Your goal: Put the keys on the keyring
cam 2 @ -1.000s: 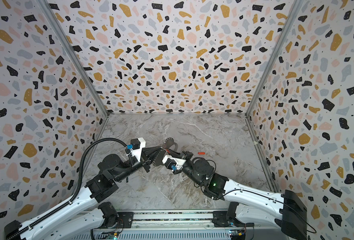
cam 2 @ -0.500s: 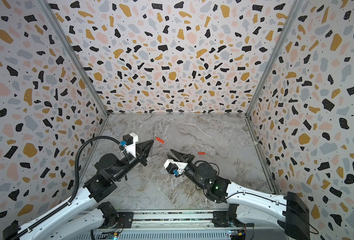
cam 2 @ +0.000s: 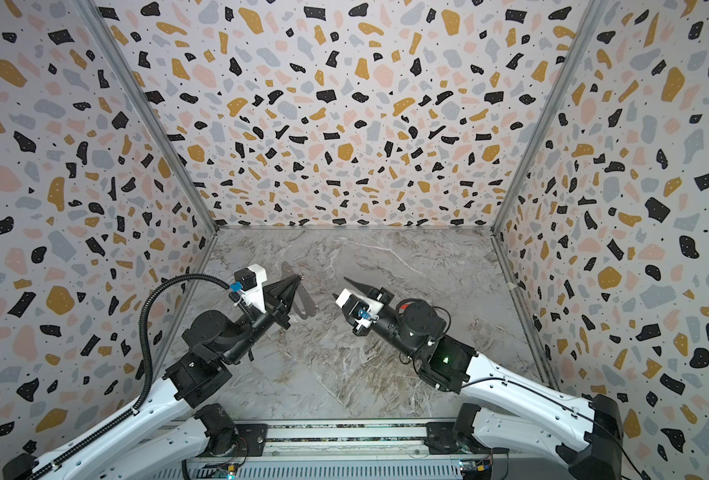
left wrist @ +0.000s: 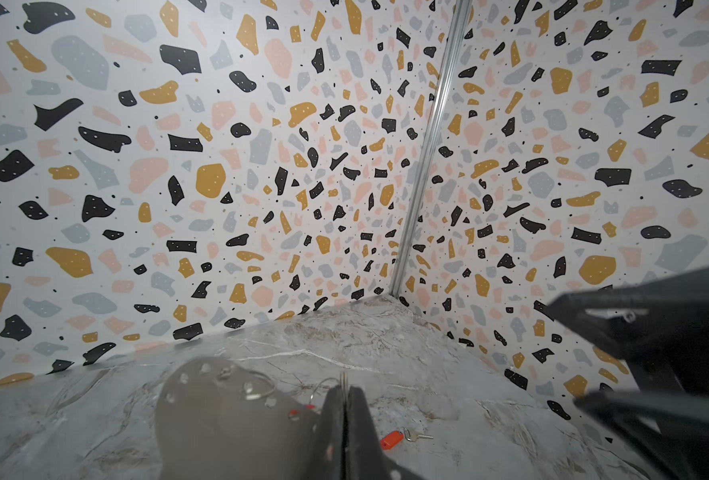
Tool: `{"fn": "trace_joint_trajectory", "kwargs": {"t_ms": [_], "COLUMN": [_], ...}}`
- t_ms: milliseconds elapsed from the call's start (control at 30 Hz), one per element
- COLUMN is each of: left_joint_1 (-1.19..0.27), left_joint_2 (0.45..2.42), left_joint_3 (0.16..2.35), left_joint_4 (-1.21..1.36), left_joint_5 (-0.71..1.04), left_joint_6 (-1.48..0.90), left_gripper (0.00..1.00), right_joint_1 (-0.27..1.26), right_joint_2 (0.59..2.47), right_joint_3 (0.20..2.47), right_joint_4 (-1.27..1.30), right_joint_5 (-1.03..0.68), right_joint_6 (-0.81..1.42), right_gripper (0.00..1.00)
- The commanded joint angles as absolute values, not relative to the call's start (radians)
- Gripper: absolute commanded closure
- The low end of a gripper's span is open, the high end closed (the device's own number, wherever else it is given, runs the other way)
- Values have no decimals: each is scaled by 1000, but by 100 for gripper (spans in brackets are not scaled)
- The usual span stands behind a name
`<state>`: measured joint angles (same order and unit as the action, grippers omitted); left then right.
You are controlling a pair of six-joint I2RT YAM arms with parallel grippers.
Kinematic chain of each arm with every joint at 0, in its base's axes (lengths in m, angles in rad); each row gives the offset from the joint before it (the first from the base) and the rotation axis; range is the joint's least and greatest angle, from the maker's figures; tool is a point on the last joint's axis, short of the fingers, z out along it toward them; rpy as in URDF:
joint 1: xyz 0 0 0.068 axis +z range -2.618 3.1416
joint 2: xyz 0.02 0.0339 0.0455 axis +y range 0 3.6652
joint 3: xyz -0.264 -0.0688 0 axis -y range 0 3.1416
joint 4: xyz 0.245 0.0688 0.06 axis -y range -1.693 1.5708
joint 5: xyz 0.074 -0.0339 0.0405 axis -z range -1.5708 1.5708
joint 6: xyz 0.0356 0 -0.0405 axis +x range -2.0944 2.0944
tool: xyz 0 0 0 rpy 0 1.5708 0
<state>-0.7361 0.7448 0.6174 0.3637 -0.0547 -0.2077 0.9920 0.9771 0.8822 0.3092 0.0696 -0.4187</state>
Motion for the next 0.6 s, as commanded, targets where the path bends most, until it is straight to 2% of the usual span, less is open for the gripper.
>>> {"fn": "trace_joint_trajectory", "kwargs": {"t_ms": [0, 233, 567], "left_joint_1": [-738, -737, -739], "left_joint_2": [732, 742, 762], "left_joint_3": [622, 653, 667], "left_joint_4": [393, 345, 344], "left_joint_5": [32, 123, 186], "left_joint_6": [-170, -150, -158], "left_gripper": [100, 100, 100], "right_joint_1": [917, 896, 896], "right_joint_2": [974, 1034, 1091], "right_joint_3": [958, 987, 990], "right_joint_4": [168, 44, 34], "right_joint_5": [-134, -276, -296], "right_joint_6": [-268, -320, -345], "right_gripper": [68, 71, 69]}}
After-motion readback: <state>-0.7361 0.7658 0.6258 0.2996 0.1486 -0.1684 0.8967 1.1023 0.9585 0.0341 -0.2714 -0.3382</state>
